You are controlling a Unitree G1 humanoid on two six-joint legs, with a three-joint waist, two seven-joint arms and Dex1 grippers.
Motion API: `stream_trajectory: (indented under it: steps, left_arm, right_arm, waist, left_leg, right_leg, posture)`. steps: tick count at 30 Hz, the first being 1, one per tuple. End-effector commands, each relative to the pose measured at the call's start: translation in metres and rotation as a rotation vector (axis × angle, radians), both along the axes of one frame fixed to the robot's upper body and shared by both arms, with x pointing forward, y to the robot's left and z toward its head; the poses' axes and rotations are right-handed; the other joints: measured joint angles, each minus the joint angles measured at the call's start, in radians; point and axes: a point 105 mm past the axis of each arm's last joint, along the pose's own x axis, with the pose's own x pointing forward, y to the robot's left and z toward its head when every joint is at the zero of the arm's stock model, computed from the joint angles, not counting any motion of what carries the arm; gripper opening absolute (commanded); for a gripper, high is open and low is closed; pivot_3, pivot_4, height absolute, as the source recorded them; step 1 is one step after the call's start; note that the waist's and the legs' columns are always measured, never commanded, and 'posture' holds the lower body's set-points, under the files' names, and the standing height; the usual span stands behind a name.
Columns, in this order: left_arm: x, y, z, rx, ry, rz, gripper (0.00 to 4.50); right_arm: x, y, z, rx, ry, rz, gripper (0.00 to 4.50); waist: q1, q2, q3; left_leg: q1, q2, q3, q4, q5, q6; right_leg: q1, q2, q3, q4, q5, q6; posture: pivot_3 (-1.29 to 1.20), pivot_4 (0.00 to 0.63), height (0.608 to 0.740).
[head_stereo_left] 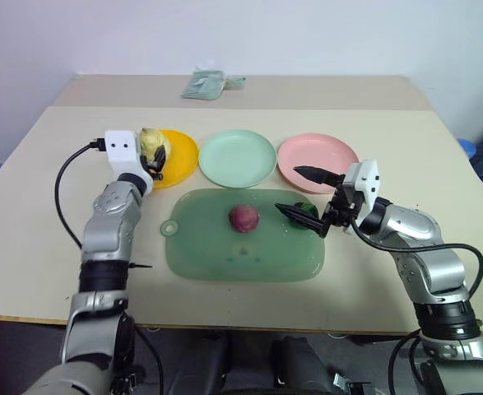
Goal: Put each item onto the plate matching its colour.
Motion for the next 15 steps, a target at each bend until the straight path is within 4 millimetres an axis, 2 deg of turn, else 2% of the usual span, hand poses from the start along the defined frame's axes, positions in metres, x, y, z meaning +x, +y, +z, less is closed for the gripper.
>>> stream_trajectory:
  steps: [1, 2, 4, 5, 12, 15]
  left_arm:
    - [0.010, 0.006, 0.007, -0.034, -0.038, 0.038, 2.23]
    - [0.013, 0.006, 0.003, -0.040, -0.020, 0.042, 2.23]
    - [0.014, 0.007, -0.001, -0.055, -0.009, 0.043, 3.24]
    - [0.014, 0.008, -0.002, -0.055, -0.010, 0.043, 3.61]
    - [-0.011, 0.011, 0.008, -0.054, -0.077, -0.017, 3.61]
    - [-0.037, 0.005, 0.017, -0.026, -0.130, -0.139, 3.61]
  right_arm:
    - [0.004, 0.000, 0.011, 0.010, -0.057, -0.010, 4.50]
    - [0.004, 0.000, 0.011, 0.010, -0.057, -0.012, 4.50]
    - [0.005, 0.000, 0.011, 0.010, -0.059, -0.015, 4.50]
    - [0.005, 0.000, 0.011, 0.010, -0.060, -0.016, 4.50]
    - [0.003, -0.002, 0.010, 0.015, -0.056, -0.023, 4.50]
    - [0.001, -0.002, 0.010, 0.017, -0.050, -0.021, 4.50]
  waist:
    - [-0.001, 0.000, 0.000]
    - [-0.001, 0.000, 0.000]
    - [-0.002, 0.000, 0.000]
    - [-0.004, 0.000, 0.000]
    - [-0.020, 0.000, 0.000]
    - [-0.028, 0.000, 0.000]
  left_leg:
    - [0.000, 0.000, 0.000, 0.000, 0.000, 0.000]
    - [0.000, 0.000, 0.000, 0.000, 0.000, 0.000]
    - [0.000, 0.000, 0.000, 0.000, 0.000, 0.000]
    - [-0.001, 0.000, 0.001, 0.000, 0.000, 0.000]
    - [-0.001, 0.000, 0.004, 0.000, 0.000, 0.000]
    - [-0.001, 0.001, 0.004, 0.000, 0.000, 0.000]
  right_leg:
    - [0.000, 0.000, 0.000, 0.000, 0.000, 0.000]
    - [-0.001, 0.000, 0.000, 0.000, 0.000, 0.000]
    - [-0.002, 0.000, 0.000, 0.002, 0.000, 0.000]
    - [-0.002, 0.000, 0.001, 0.002, 0.000, 0.000]
    - [-0.006, 0.000, 0.004, 0.006, 0.000, 0.000]
    - [-0.006, 0.000, 0.004, 0.006, 0.000, 0.000]
  posture:
    - [0.00, 0.150, 0.740]
    - [0.00, 0.150, 0.740]
    - [0.00, 0.150, 0.740]
    - [0.00, 0.150, 0.740]
    - [0.00, 0.150, 0.740]
    - [0.00, 0.150, 0.740]
